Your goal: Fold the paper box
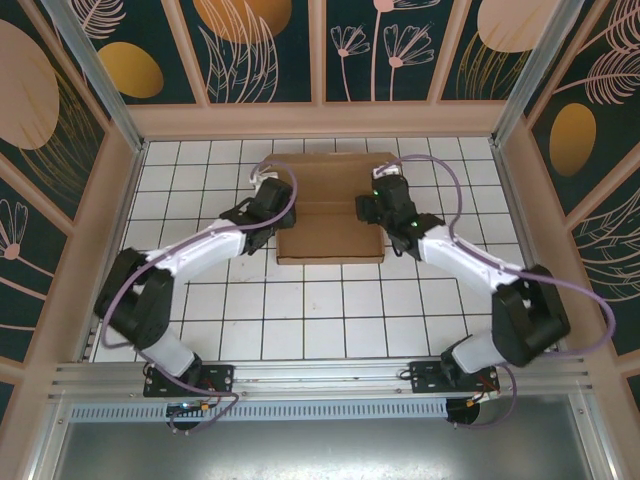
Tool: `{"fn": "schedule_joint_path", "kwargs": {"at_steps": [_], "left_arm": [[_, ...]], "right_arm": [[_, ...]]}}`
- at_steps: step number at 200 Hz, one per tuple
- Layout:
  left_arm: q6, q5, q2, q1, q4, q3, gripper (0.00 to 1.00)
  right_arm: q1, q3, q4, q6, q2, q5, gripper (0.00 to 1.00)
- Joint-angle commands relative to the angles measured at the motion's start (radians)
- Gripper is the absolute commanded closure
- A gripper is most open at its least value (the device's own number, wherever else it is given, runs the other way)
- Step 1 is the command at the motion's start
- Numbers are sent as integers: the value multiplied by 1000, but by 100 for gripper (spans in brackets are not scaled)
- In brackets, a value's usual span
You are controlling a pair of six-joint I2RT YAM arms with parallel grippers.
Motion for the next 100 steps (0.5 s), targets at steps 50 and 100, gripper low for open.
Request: {"fn": "schedule_joint_path", "kwargs": {"at_steps": [50, 100], "left_arm": [[120, 149, -229, 220, 250, -145, 20], [46, 268, -98, 364, 352, 8, 20]], "right_arm": [[-73, -271, 484, -416, -277, -350, 34], [-468, -353, 780, -430, -147, -877, 35]]}}
